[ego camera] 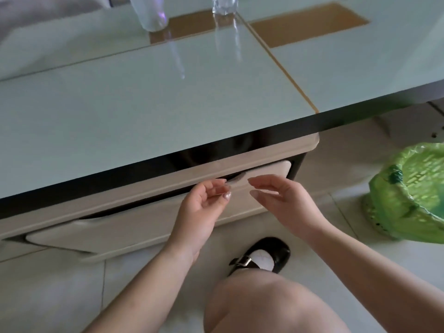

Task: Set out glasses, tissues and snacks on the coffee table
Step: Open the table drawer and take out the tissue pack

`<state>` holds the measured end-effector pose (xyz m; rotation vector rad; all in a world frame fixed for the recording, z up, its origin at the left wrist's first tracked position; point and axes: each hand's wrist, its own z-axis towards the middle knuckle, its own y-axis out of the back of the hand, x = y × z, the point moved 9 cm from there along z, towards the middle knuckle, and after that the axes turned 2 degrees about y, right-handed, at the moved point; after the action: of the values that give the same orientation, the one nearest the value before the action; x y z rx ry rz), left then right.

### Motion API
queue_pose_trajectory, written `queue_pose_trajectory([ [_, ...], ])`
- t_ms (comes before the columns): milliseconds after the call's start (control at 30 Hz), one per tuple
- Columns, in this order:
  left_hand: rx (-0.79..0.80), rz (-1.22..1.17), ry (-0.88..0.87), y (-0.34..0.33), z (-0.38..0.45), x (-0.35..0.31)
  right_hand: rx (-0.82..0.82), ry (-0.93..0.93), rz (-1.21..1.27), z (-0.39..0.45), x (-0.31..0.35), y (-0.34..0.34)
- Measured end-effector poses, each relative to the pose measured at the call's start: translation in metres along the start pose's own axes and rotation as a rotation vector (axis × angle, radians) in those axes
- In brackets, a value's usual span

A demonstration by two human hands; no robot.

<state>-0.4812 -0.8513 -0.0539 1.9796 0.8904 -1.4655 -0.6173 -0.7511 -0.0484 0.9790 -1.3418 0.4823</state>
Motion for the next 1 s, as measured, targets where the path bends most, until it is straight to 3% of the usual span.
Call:
queue_pose_trajectory([
  [233, -0.146, 0.814, -0.375, 0.094, -0.010, 0.004, 0.158, 0.179, -0.569, 0.012, 0.024, -0.083],
  [367, -0.244, 1.111, -0.428, 0.125, -0.017, 0.009, 0.130, 0.241, -0.813, 0.016, 0.032, -0.105],
  [633, -0.264, 1.124, -0.472, 0.143, -0.017, 0.014, 0.043, 0.209, -0.975, 0.018, 0.034, -0.115],
  [1000, -0.251, 1.042, -0.450, 0.156, -0.049, 0.023, 0.122, 0.036, -0.977, -0.014, 0.021, -0.110],
])
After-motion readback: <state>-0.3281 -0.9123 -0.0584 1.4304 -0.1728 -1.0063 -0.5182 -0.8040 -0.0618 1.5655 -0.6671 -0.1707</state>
